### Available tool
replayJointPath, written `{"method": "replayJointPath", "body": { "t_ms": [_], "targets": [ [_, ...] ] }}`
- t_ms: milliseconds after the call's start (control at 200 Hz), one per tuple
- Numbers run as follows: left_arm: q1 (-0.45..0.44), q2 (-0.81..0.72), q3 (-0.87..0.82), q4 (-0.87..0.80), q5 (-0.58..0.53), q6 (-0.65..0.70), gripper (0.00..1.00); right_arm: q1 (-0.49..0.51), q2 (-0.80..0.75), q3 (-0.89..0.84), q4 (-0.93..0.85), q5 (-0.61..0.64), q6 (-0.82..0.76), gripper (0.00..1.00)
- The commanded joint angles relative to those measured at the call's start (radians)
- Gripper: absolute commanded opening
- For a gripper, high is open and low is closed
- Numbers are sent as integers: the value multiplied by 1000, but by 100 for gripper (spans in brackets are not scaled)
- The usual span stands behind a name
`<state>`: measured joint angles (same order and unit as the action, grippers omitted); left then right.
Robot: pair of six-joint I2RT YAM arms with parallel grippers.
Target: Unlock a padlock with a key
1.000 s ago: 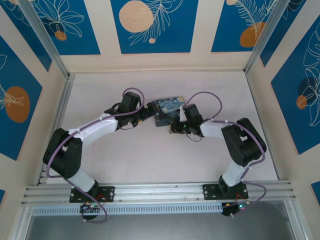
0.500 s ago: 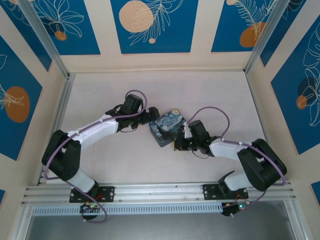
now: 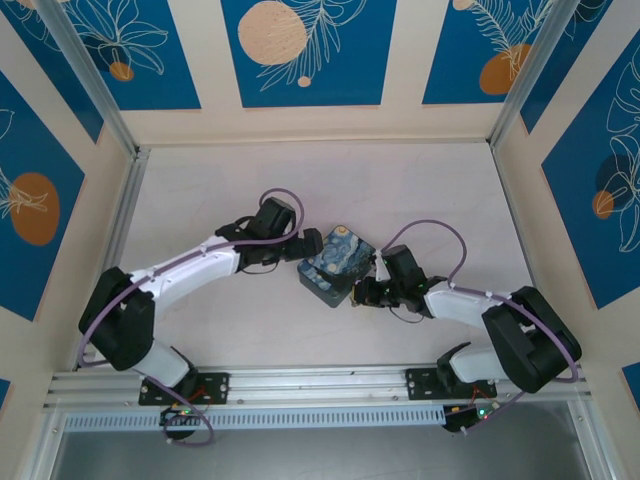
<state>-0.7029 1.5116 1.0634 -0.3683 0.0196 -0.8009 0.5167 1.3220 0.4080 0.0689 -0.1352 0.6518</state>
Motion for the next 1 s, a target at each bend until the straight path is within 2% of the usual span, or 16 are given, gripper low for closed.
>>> {"method": "replayJointPath", "body": {
  "t_ms": [0,105,190,450,485,585,870,995],
  "targets": [
    [-16,-40,17,-43,-40,30,100,-13,-26,-1,-59,-3,25,14],
    [-28,-51,21,-59,-56,42,100,-16,-40,-5,-66,-3,27,15],
    [-38,-56,24,-72,-66,52,100,-17,-50,-13,-70,-4,25,21],
    [-62,-54,25,-96,-74,61,100,-21,-68,-38,-73,-3,26,22],
    [-65,-53,27,-98,-75,63,100,-23,-67,-42,-72,-4,24,30],
    [-72,-47,31,-101,-72,66,100,-24,-69,-52,-66,-9,24,31],
    [-112,-13,54,-142,-113,92,100,-28,-80,-48,-65,-5,30,15],
    [-118,-6,50,-149,-126,96,100,-30,-94,-51,-66,3,29,15]
  ]
}}
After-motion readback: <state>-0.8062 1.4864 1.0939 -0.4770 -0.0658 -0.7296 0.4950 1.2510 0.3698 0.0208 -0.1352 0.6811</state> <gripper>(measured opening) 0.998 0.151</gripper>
